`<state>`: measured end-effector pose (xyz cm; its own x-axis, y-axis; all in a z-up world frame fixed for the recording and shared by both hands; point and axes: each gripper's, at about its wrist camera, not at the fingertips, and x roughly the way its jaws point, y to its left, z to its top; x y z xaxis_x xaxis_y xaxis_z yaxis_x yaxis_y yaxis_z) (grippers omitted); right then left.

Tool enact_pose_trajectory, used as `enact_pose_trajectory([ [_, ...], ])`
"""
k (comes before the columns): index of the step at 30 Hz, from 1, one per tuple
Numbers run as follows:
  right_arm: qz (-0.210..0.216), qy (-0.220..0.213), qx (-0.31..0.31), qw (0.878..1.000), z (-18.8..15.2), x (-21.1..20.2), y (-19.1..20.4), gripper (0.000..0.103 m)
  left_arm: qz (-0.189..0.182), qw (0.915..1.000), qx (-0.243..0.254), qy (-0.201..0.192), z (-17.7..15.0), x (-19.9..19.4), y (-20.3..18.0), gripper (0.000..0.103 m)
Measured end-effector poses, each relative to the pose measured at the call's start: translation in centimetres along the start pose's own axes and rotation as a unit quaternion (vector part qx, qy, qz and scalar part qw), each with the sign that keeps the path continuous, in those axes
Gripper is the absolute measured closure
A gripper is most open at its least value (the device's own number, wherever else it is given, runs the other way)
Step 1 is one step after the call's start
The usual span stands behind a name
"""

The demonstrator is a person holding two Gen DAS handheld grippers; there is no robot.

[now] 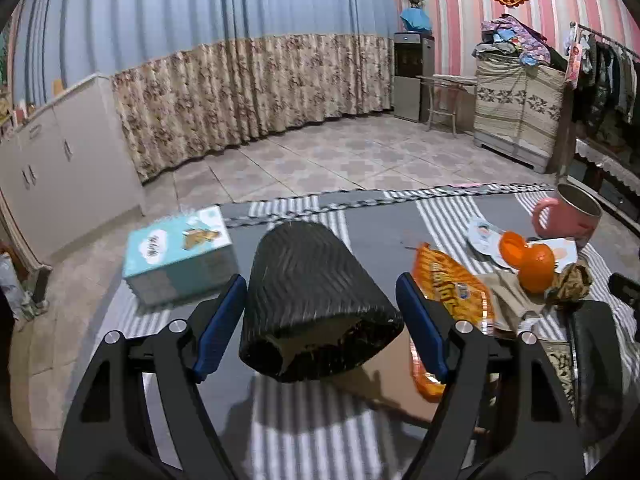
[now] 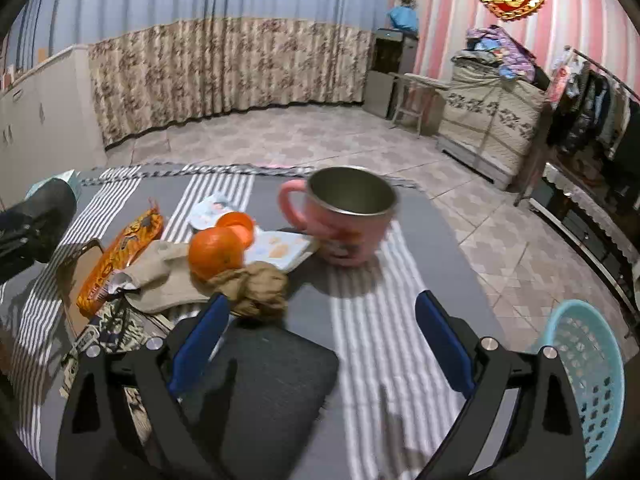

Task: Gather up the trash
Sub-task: 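Grasp the black cup with the left tool while the right tool grasps a brown cloth, then carry cup and cloth to the blue basket and release them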

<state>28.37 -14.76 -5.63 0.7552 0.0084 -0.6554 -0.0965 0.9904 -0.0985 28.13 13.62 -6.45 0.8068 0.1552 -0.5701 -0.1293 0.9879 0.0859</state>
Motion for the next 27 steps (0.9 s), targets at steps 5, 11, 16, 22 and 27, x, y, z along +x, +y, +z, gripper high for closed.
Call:
enact_pose_trajectory([
  [5, 0.007, 0.032, -0.005, 0.999, 0.6, 3.0, 1.6, 0.011, -0.010, 0.9998, -0.020, 0.001, 0.2, 0.0, 1.1, 0.029],
  [11, 0.035, 0.055, -0.035, 0.997, 0.5, 4.6, 3.1, 0.058, -0.021, 0.9994, -0.029, 0.003, 0.0, 0.1, 1.4, 0.030],
  [16, 0.057, 0.037, -0.027, 0.997, 0.2, 3.2, 2.5, 0.062, -0.023, 0.9994, -0.024, 0.007, -0.2, 0.4, 1.1, 0.030],
  [22, 0.078, 0.013, -0.004, 0.997, 0.3, 0.0, -0.2, 0.062, -0.030, 0.9991, -0.027, 0.010, -0.3, 0.5, 0.9, 0.031],
  [27, 0.073, 0.004, 0.001, 0.997, -0.1, -1.6, -2.7, 0.062, -0.028, 0.9993, -0.021, 0.009, -0.5, 0.6, 0.6, 0.031],
])
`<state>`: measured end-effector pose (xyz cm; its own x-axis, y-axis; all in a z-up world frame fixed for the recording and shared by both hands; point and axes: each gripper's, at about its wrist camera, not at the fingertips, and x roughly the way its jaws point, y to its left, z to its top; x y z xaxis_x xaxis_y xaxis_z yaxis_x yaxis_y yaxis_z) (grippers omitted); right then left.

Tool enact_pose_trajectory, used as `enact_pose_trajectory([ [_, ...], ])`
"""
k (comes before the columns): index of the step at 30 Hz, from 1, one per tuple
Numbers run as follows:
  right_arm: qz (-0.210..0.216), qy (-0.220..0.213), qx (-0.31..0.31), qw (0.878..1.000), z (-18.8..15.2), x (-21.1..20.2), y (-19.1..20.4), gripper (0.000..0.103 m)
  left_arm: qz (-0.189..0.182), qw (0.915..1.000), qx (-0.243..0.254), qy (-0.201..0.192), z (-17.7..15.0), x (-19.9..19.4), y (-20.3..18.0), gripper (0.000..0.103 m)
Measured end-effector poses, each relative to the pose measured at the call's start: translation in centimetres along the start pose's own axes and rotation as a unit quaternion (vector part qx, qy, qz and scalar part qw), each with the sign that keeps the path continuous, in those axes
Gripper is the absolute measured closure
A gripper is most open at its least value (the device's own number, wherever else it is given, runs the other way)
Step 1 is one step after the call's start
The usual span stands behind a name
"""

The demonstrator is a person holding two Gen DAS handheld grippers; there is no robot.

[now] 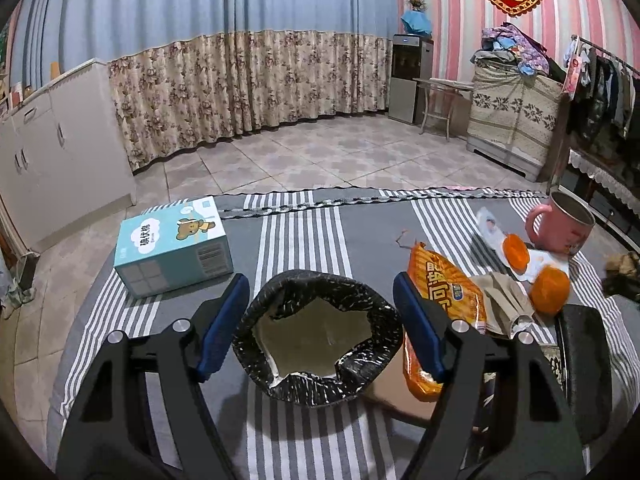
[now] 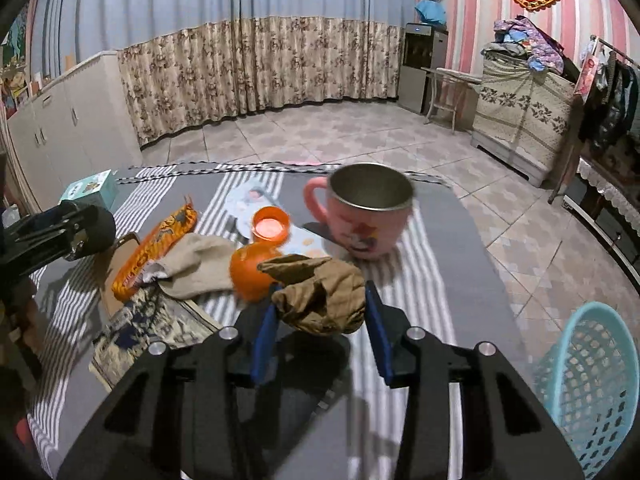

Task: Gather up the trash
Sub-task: 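Carry cup and cloth to the blue basket and release them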

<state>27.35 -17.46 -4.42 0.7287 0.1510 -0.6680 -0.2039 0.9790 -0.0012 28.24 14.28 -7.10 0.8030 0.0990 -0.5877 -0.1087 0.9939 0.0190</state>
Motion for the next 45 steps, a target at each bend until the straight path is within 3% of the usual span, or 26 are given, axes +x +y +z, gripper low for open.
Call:
enact_pose_trajectory([
  [9, -0.045, 0.005, 0.016, 0.999, -3.2, -2.5, -5.4, 0.062, -0.008, 0.9999, 0.004, -0.005, -0.1, -0.4, -0.3, 0.031],
  [15, -0.094, -0.022, 0.043, 0.994, -4.0, -7.5, -10.9, 0.062, -0.024, 0.9993, 0.016, -0.023, 0.4, -2.0, -1.5, 0.031],
  [19, -0.127, -0.042, 0.068, 0.989, -4.8, -10.5, -15.2, 0.062, -0.032, 0.9983, 0.040, -0.029, 1.1, -3.7, -4.4, 0.031],
  [27, -0.166, -0.054, 0.134, 0.975, -7.3, -11.5, -22.2, 0.062, -0.071, 0.9928, 0.070, -0.065, 3.1, -8.3, -13.0, 0.031],
  [31, -0.174, -0.045, 0.139, 0.974, -8.1, -10.7, -24.2, 0.062, -0.119, 0.9873, 0.067, -0.082, 3.5, -9.8, -18.7, 0.031],
  [39, -0.171, -0.051, 0.180, 0.967, -9.0, -11.1, -28.4, 0.062, -0.180, 0.9751, 0.113, -0.063, 0.9, -10.5, -31.5, 0.031],
  [45, -0.180, -0.044, 0.190, 0.964, -10.0, -10.8, -29.9, 0.062, -0.225, 0.9626, 0.139, -0.059, -0.8, -11.3, -38.6, 0.031],
])
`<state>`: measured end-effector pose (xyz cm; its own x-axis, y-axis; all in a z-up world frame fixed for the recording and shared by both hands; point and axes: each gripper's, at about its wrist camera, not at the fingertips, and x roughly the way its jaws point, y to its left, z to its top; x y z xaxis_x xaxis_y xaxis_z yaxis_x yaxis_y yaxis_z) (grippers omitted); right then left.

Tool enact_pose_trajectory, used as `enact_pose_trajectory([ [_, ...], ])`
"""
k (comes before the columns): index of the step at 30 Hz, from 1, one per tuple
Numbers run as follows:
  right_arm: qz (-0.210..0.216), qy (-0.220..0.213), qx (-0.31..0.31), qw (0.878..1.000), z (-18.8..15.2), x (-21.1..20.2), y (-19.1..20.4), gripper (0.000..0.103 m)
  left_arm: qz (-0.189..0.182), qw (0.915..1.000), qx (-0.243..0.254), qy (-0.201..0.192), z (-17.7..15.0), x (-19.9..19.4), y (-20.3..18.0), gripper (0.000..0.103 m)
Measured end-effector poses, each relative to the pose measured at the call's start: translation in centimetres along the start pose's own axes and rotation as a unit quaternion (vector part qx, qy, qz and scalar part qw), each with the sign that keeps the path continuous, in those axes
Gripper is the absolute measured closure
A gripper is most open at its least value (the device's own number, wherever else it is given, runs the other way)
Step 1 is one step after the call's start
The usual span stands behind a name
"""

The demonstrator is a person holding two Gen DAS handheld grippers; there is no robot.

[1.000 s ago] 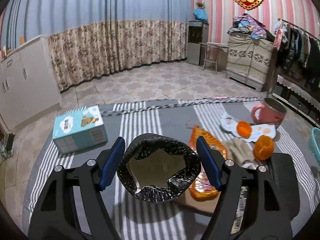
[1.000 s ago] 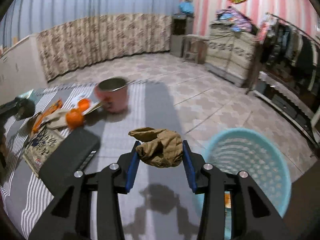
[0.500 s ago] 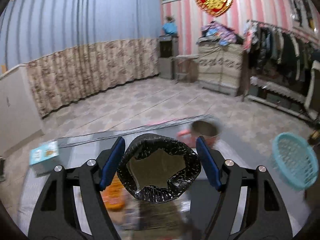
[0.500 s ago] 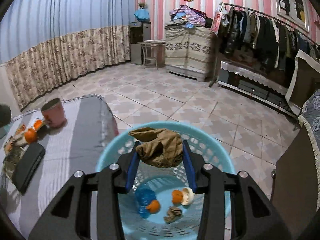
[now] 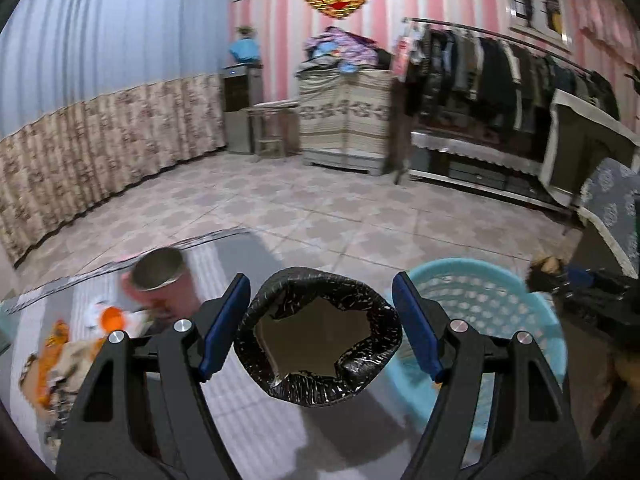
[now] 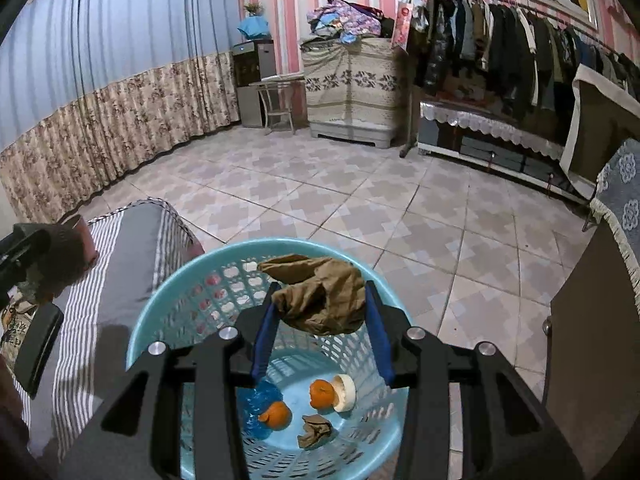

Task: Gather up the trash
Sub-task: 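Carry cup and cloth to the blue basket and release them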

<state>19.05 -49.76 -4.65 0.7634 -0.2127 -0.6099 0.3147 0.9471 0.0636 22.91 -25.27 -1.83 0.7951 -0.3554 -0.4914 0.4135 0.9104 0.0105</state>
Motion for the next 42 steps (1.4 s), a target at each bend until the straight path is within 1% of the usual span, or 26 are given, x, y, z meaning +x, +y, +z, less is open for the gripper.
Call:
enact_pose_trajectory([
  [3, -0.005, -0.004, 0.011, 1.000, 0.1, -0.1, -1.0, 0.062, -0.026, 0.9996, 0.008, 0.004, 0.3, 1.4, -3.1, 0.031],
  [8, -0.005, -0.008, 0.029, 1.000, 0.3, -0.2, -2.3, 0.062, -0.048, 0.9986, 0.021, 0.010, 0.6, 3.1, -5.8, 0.031],
  [10, -0.005, -0.006, 0.032, 0.999, 0.3, -0.1, -2.4, 0.062, -0.062, 0.9977, 0.022, 0.017, 0.9, 3.9, -6.5, 0.031],
  [16, 0.000, -0.007, 0.024, 1.000, 0.0, 0.2, -2.0, 0.062, -0.081, 0.9961, 0.010, 0.032, 1.0, 4.7, -6.3, 0.029],
  [20, 0.001, 0.001, 0.015, 1.000, -0.4, 0.7, -1.7, 0.062, -0.063, 0.9977, 0.009, 0.024, 1.5, 4.0, -5.5, 0.017],
  [21, 0.002, 0.004, 0.014, 1.000, -0.5, 0.8, -1.5, 0.062, -0.054, 0.9983, 0.010, 0.020, 1.5, 3.7, -5.1, 0.014],
  [24, 0.007, 0.013, 0.009, 1.000, -0.8, 1.1, -0.7, 0.062, -0.020, 0.9997, 0.012, 0.010, 1.2, 2.5, -3.3, 0.009],
  [29, 0.019, 0.022, -0.011, 1.000, -1.2, 1.5, 1.4, 0.061, 0.014, 0.9998, -0.003, 0.012, 0.4, 0.9, 0.3, 0.006],
  [31, 0.020, 0.024, -0.016, 0.999, -1.3, 1.5, 2.0, 0.059, 0.026, 0.9995, -0.011, 0.016, 0.1, 0.4, 1.8, 0.006],
  [33, 0.026, 0.022, -0.016, 0.999, -1.3, 1.3, 2.6, 0.049, 0.037, 0.9990, -0.017, 0.019, -0.1, 0.0, 3.2, 0.006],
  [34, 0.028, 0.018, -0.015, 0.999, -1.3, 1.2, 2.7, 0.032, 0.044, 0.9986, -0.020, 0.020, -0.3, -0.3, 4.0, 0.006],
  [35, 0.023, 0.009, -0.015, 1.000, -1.3, 0.9, 2.9, 0.019, 0.050, 0.9983, -0.023, 0.020, -0.4, -0.6, 4.7, 0.006],
  [38, 0.010, -0.002, -0.020, 1.000, -1.2, 0.4, 3.2, 0.009, 0.070, 0.9967, -0.034, 0.022, -0.9, -1.6, 7.3, 0.006],
  [40, 0.005, -0.004, -0.023, 1.000, -1.2, 0.4, 3.4, 0.007, 0.087, 0.9952, -0.039, 0.022, -1.3, -2.1, 8.9, 0.006],
  [42, -0.001, -0.002, -0.029, 1.000, -1.3, 0.5, 3.8, 0.007, 0.107, 0.9929, -0.043, 0.026, -1.9, -2.5, 10.9, 0.006],
])
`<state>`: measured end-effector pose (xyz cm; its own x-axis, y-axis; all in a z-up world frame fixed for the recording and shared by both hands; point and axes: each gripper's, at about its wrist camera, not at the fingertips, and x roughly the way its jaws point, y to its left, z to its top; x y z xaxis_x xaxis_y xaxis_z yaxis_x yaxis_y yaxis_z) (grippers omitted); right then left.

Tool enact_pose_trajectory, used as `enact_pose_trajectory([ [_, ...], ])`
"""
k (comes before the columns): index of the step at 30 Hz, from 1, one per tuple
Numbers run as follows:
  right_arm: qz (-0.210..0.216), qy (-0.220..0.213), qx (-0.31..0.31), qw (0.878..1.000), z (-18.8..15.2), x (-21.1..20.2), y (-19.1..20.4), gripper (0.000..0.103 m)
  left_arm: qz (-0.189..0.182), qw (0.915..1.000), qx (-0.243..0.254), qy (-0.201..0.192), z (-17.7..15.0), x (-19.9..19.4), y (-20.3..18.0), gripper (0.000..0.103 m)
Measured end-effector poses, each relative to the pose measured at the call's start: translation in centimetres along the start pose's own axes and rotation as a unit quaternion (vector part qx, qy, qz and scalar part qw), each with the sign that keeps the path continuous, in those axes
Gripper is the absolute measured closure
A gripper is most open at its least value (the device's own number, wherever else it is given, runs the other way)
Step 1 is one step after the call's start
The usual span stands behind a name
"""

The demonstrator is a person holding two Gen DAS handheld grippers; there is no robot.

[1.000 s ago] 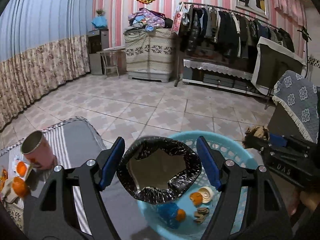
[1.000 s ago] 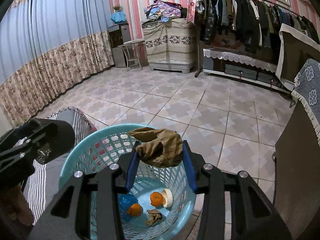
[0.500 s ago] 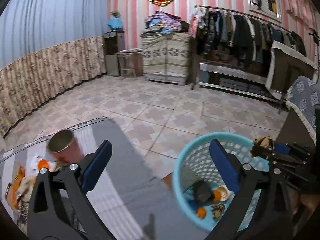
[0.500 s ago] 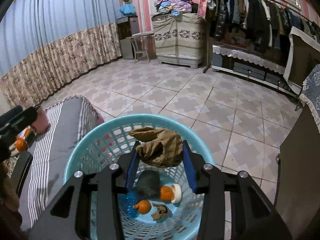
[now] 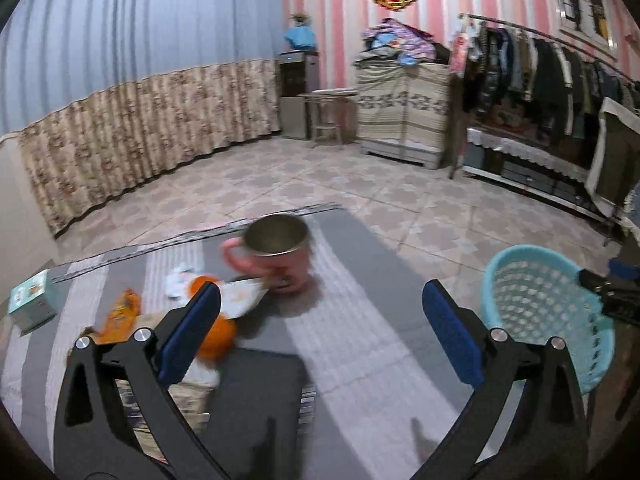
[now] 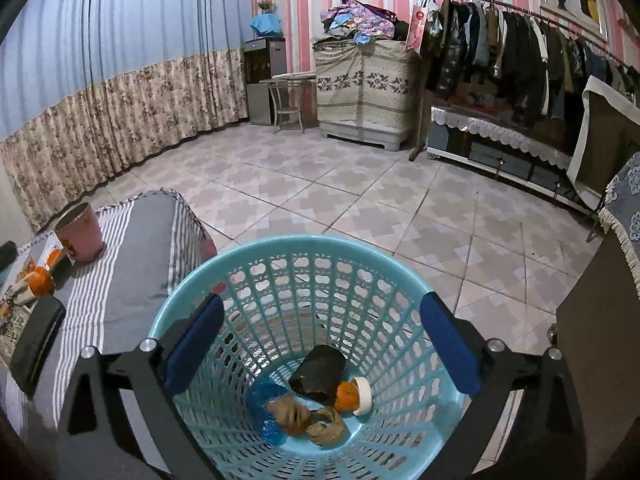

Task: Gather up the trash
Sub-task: 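Carry cup and cloth to the blue basket and release them, then grasp the orange snack bag with the left tool while the right tool grasps orange peel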

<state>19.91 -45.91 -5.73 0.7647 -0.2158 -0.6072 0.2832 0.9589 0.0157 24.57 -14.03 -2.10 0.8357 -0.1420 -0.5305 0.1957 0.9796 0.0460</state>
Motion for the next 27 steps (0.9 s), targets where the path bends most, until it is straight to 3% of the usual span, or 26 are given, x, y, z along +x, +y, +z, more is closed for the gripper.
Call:
enact_pose_trajectory([
  [7, -0.001, -0.004, -0.017, 1.000, 0.0, -0.3, 1.8, 0.006, 0.076, 0.9968, -0.010, 0.022, -1.6, 0.7, 7.5, 0.006],
  [15, -0.004, -0.008, -0.045, 0.999, -0.6, -0.3, 4.6, 0.006, 0.115, 0.9898, -0.039, 0.075, -4.4, 2.5, 16.4, 0.006],
  [20, -0.003, 0.002, -0.064, 0.998, -1.1, 0.2, 6.4, 0.006, 0.115, 0.9848, -0.082, 0.102, -4.9, 4.3, 20.7, 0.006],
  [23, -0.009, 0.010, -0.082, 0.997, -1.7, 0.5, 7.4, 0.006, 0.104, 0.9851, -0.085, 0.108, -5.1, 5.4, 21.3, 0.007],
  [25, -0.010, 0.017, -0.090, 0.996, -2.0, 0.8, 8.1, 0.006, 0.106, 0.9849, -0.070, 0.117, -5.4, 6.4, 21.3, 0.010],
  [27, -0.013, 0.021, -0.102, 0.994, -2.2, 1.0, 8.7, 0.006, 0.102, 0.9839, -0.061, 0.134, -5.8, 7.5, 21.2, 0.020],
])
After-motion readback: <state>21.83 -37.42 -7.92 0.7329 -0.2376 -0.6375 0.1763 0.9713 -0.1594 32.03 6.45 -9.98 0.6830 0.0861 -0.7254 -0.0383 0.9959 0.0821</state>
